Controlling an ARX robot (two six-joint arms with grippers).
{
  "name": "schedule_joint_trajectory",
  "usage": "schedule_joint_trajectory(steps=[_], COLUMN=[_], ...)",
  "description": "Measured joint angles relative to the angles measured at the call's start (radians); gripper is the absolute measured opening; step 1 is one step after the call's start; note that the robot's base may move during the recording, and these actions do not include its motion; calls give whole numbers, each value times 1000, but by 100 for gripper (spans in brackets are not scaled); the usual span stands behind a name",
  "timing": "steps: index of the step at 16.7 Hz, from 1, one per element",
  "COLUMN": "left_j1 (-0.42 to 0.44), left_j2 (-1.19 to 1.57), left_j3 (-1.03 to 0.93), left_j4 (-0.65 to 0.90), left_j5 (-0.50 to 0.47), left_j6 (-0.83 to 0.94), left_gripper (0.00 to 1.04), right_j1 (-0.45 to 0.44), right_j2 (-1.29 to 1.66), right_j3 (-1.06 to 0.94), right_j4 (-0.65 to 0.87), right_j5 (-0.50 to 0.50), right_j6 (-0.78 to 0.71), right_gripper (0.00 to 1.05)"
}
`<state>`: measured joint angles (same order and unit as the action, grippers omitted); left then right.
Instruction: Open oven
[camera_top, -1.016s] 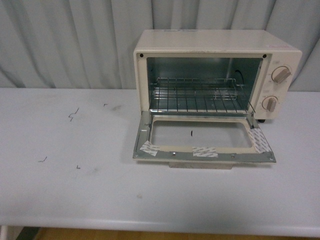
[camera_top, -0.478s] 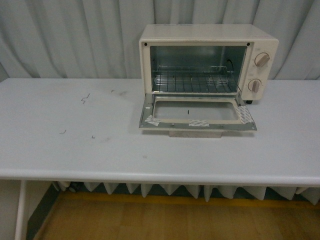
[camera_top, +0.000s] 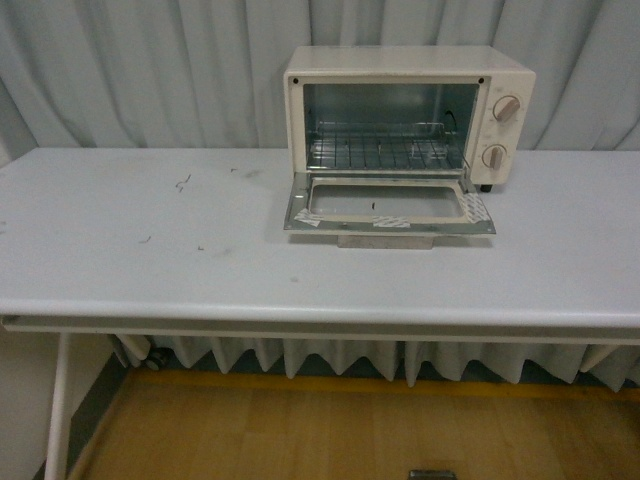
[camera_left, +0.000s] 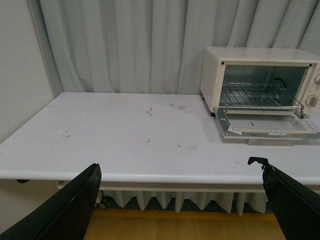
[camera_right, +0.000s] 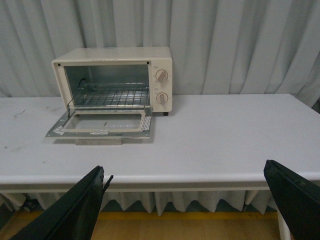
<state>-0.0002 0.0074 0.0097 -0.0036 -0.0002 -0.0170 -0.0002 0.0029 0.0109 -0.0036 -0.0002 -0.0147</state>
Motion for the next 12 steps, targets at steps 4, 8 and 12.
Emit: schedule_joint_trajectory(steps=[4,8,12], left_j1=[0,0,0], left_j2=[0,0,0], left_j3=[0,0,0], left_j4=[0,0,0], left_j5=[0,0,0], left_j6=[0,0,0], left_gripper=[98,98,98], right_j1=[0,0,0], right_j2=[0,0,0], right_j3=[0,0,0], right_j4=[0,0,0], right_j5=[0,0,0], right_j6=[0,0,0], right_gripper=[98,98,98])
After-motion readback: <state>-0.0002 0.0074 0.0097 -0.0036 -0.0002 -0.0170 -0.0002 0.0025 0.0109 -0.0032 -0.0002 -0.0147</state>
